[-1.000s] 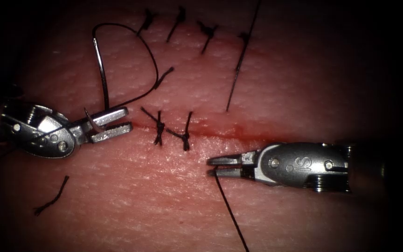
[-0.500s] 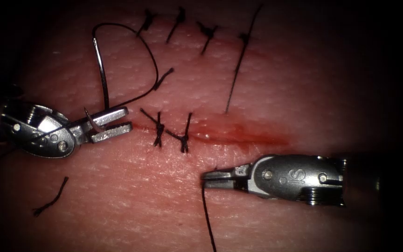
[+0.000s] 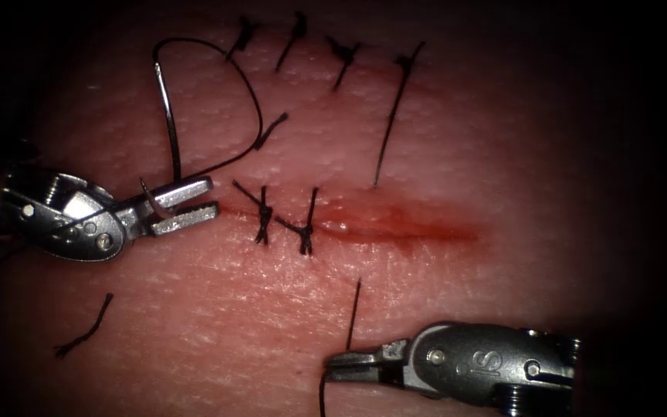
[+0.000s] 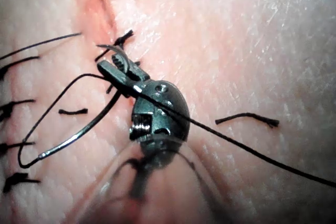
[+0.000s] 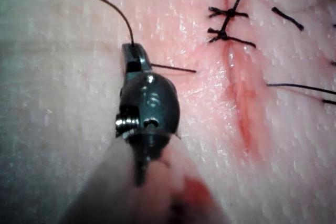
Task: Wound Closure
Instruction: With the right gripper, repeatedly pull the suture through the wound.
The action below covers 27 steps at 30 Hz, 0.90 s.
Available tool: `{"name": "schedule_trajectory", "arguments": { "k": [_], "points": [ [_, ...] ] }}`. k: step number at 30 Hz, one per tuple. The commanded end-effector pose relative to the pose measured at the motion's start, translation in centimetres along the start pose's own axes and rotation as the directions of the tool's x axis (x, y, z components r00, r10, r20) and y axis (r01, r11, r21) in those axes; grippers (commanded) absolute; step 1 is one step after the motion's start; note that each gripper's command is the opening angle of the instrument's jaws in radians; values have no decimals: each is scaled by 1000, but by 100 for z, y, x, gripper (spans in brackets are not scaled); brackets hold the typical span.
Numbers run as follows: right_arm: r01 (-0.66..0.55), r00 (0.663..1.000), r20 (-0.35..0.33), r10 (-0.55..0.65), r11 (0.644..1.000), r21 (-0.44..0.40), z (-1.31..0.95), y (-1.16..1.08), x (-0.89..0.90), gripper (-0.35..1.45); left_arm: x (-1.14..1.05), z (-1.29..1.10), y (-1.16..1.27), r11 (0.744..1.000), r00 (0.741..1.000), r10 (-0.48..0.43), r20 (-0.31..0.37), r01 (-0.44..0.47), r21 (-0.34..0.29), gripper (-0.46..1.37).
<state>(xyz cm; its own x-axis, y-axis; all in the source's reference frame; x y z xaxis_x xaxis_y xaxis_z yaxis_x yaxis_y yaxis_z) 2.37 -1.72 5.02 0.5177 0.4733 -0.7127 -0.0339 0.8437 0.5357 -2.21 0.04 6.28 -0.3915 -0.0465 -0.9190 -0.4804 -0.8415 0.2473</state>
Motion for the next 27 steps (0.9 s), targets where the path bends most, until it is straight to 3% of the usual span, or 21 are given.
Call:
{"name": "schedule_trajectory", "arguments": {
  "k": [1, 7, 19, 27],
  "points": [
    [-6, 1000, 0, 6, 1000, 4, 0, -4, -1, -35, 0, 0, 0, 1000, 1000, 0, 0, 0, -7, -35],
    [-10, 1000, -3, 10, 1000, 22, -1, -32, -3, -35, 0, 0, 1, 1000, 1000, 0, 0, 0, -7, -35],
    [-18, 1000, -6, 18, 999, 37, 2, -66, 2, -35, 1, 0, 1, 1000, 1000, 0, -1, 0, -8, -35],
    [-53, 999, -3, 54, 995, 90, 8, -101, 6, -35, 1, 1, 1, 1000, 1000, 0, -1, 0, -9, -35]
  ]
}}
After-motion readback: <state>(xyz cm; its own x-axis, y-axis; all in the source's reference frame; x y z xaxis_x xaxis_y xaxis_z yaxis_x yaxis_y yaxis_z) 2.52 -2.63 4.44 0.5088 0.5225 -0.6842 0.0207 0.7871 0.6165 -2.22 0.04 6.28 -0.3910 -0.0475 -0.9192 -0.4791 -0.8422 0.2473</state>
